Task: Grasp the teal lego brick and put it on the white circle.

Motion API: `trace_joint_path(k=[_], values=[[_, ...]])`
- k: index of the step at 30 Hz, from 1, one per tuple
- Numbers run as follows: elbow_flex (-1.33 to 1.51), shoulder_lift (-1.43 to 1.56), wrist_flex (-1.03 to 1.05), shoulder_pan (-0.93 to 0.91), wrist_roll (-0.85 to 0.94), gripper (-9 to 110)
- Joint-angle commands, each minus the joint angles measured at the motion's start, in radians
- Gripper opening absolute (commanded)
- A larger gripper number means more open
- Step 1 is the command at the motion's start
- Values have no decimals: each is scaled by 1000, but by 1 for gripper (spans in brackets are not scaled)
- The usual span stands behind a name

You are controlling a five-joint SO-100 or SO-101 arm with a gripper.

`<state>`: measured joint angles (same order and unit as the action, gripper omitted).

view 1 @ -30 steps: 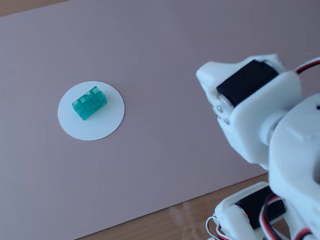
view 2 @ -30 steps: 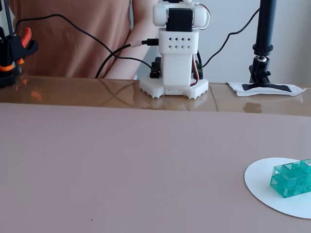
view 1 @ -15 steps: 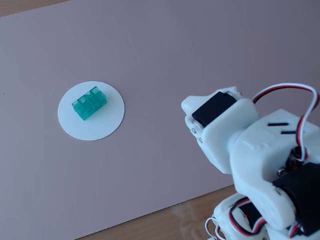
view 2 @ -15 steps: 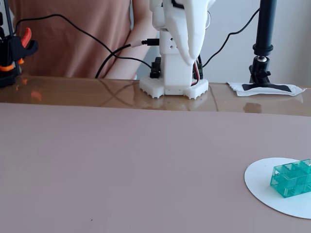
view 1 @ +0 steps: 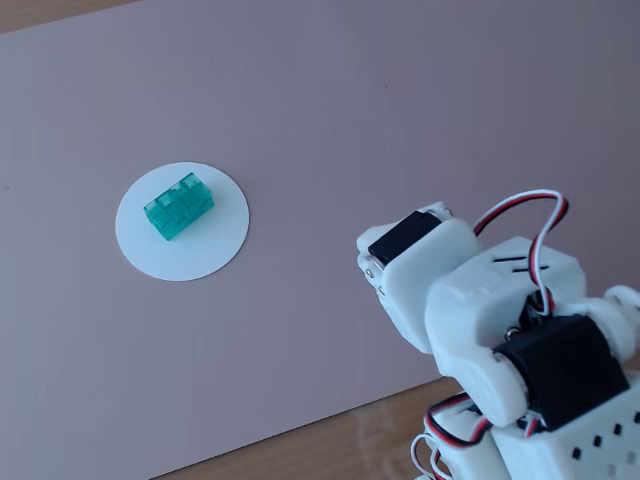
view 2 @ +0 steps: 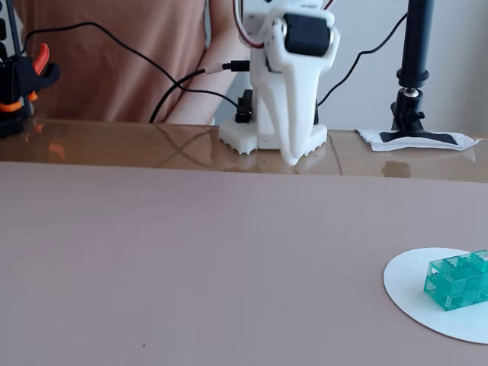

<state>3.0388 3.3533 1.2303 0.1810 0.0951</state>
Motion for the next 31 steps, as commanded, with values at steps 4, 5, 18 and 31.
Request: trace_joint_path(k=[4, 5, 18, 31], values=[[2, 6, -14, -9, -3, 0], [2, 6, -14, -9, -3, 0], [2, 6, -14, -8, -12, 0], [2, 6, -14, -8, -12, 0]])
